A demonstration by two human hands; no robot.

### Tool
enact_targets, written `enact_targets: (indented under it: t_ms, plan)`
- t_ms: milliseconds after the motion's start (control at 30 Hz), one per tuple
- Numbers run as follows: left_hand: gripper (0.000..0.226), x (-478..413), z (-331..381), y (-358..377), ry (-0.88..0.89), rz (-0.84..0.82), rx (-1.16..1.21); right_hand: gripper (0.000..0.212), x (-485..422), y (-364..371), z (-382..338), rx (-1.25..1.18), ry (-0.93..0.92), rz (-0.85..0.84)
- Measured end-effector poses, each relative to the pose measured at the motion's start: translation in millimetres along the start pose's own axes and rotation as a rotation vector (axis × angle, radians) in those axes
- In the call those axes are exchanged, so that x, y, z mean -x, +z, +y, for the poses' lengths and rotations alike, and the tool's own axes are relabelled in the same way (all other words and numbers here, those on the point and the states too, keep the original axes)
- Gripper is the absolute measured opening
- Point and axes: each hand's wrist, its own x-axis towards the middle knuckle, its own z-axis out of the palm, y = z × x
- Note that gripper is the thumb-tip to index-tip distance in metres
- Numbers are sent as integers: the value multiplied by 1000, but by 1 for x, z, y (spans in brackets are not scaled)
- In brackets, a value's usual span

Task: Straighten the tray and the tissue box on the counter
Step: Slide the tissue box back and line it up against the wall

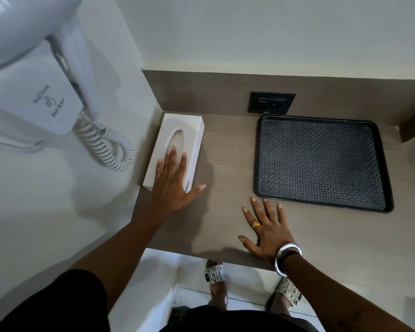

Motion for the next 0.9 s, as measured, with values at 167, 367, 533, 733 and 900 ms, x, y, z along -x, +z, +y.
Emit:
enact_targets:
  t_ms: [167,367,533,733,900]
  plan:
    - [107,-14,4,-1,-95,-37,27,83,0,0,0,13,-1,-7]
    - [105,-42,-10,2,-184,-80,44,82,-2,-2,0,16,1,-29]
    - [103,-56,-28,6,-141,-76,15,82,-2,0,2,6,13,-50]
    - [101,-57,-31,8,-143,-77,-16,81,-2,-1,0,8,20,-60]
    - [104,-57,-30,6,-139,-110,-17,79,4,0,-4,22,11,-29]
